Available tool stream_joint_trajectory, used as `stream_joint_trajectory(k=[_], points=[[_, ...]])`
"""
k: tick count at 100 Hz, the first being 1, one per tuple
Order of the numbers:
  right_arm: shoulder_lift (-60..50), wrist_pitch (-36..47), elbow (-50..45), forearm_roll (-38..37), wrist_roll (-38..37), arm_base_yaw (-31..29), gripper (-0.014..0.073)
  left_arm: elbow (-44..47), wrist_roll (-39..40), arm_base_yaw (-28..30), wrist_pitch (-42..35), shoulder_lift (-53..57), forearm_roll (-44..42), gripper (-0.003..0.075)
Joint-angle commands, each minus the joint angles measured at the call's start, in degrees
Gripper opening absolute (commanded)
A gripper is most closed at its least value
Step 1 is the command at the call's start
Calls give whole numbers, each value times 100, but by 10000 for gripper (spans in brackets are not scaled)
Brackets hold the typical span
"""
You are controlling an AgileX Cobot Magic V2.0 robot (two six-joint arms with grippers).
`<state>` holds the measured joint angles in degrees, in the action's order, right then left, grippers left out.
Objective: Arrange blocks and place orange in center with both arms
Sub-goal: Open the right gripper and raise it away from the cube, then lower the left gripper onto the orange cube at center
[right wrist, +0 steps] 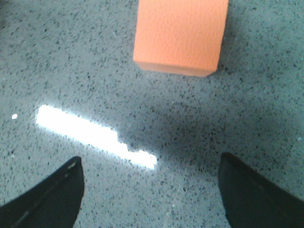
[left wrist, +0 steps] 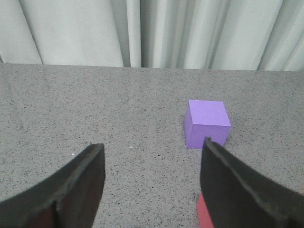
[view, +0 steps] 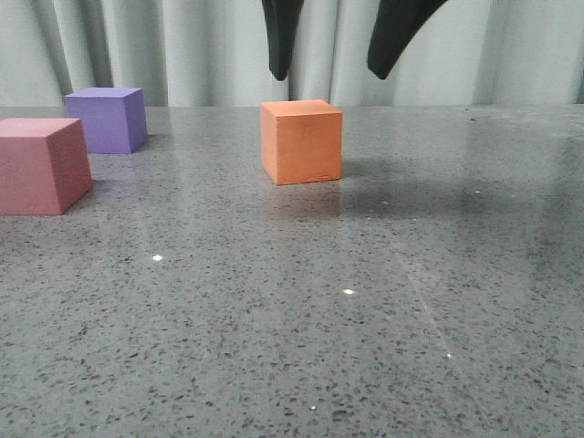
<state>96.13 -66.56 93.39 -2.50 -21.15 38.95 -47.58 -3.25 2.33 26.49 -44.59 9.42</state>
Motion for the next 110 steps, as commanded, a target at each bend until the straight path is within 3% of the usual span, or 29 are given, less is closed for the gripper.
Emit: stream_joint_trajectory(k=[1,36,54,64,110], points=[[-679,598,-360,-147,-1,29,580,-206,-4,-31,-392,10,83,418],[-2381,1846,-2507,-140,-1,36,580,-206,-292,-31,-355,-54,83,422],[-2981,2234,-3054,-140,-1,36,580,-451,-683,-144,-224,-400,154,494],[-3185,2201,-3171,-140,-1,36,580,-721,-711,-361,-89,-709,247,527],[-4119,2344,-3506,-125,-6,36,580,-2402,-1670,-1956,199,-2523,306,526]])
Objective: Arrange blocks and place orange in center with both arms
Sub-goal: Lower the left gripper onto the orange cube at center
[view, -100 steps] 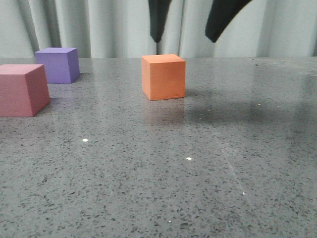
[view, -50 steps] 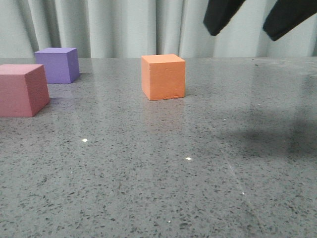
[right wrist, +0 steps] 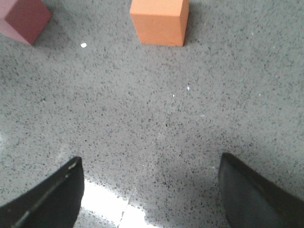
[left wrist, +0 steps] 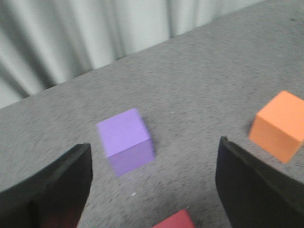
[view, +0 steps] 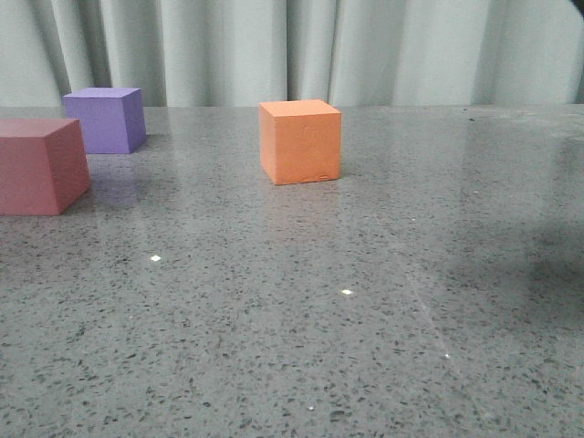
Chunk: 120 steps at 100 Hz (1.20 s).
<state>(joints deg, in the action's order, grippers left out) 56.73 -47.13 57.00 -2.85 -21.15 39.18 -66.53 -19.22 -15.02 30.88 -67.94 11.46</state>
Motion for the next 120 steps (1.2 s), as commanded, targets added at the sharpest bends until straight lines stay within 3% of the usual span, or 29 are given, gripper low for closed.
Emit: stream_joint_trajectory(k=[1,25,47,72,99,120], points=[[-186,401,133,-90,-6,13,580,-579,-73,-238,-229,-255,101,526],[-191,424,133,-57,-6,13,580,-2051,-1155,-705,891,-1468,340,526],[-191,476,133,-57,-6,13,580,-3319,-2636,-749,2091,-2540,1524,526],[-191,495,133,-57,-6,13,580,-4419,-3322,-749,3227,-3517,2564,526],[-191,495,133,-57,-6,13,580,-4707,-3337,-821,3295,-4043,2777,526],[-191,495,133,-57,-6,13,580,-4707,-3327,-1017,2772,-4208,2591,526]])
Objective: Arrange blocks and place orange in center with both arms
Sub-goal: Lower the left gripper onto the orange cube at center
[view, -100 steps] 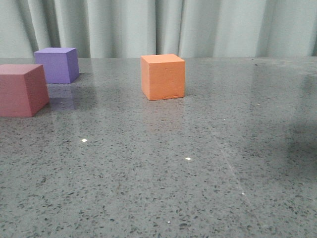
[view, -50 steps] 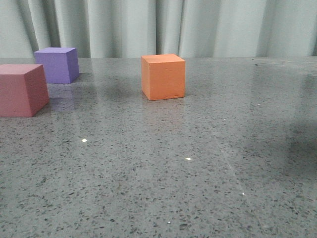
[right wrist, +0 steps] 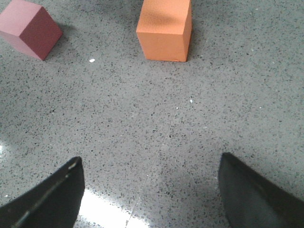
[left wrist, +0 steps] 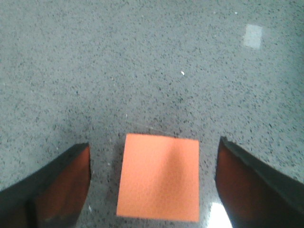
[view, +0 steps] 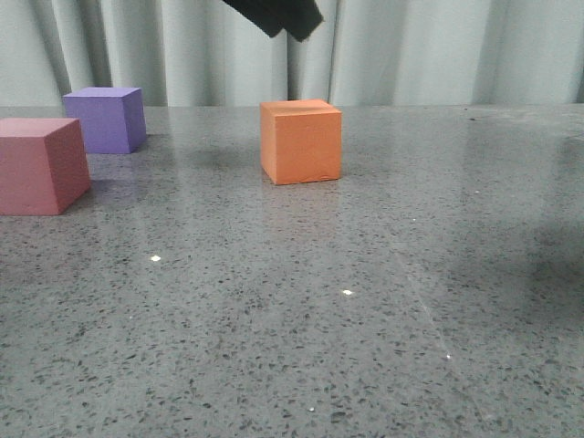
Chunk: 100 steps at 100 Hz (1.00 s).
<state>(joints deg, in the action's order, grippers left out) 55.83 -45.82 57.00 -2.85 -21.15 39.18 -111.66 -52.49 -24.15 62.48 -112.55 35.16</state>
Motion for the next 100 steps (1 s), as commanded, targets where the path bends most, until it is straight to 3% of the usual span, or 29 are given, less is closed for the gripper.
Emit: stream_joint_trajectory(k=[1,35,59,100], points=[[-101,365,133,-57,-6,13,580,-194,0,-107,-405,253,222,526],[-101,365,133,-57,-6,13,580,-194,234,-176,-397,-57,75,532],[-101,365,133,-52,-6,13,580,-194,324,-176,-340,-81,-32,626],[-101,359,133,-52,-6,13,580,-194,324,-216,-93,-381,-211,621]])
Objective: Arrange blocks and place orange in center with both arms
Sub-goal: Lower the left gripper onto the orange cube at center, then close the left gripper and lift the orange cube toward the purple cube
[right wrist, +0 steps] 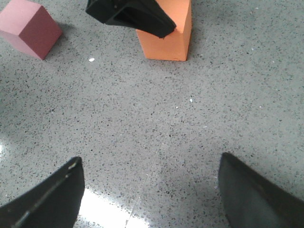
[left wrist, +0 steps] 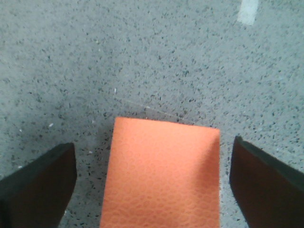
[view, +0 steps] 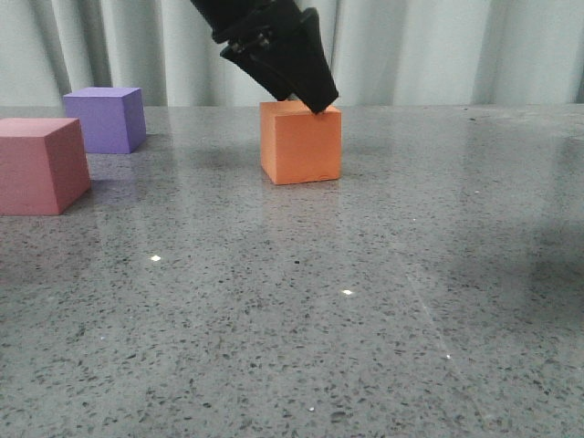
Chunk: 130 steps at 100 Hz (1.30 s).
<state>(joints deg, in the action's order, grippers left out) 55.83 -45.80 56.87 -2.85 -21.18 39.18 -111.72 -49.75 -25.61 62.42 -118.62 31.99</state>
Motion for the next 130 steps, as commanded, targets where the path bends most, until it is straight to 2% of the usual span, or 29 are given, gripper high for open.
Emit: stream_joint_trajectory(k=[1,47,54,73,87,102,130], points=[[-101,356,146,-52,-2,13,580,-188,51,-70,-87,215,87,621],[-101,362,146,-52,-2,13,580,-188,51,-136,-1,-59,-163,613],[-101,362,146,-52,-2,13,580,-188,51,-136,20,-59,-163,575],[-101,362,146,-52,-2,13,580,-188,51,-136,93,-59,-163,401],[-101,343,146,-52,-2,13,580,-269,51,-136,415,-59,-127,323],[-101,337,146,-52,-2,13,580,-548,106,-136,678,-59,-127,300],[-101,342,146,-57,-2,13,580,-1608,1429,-3,868,50,-589,300]])
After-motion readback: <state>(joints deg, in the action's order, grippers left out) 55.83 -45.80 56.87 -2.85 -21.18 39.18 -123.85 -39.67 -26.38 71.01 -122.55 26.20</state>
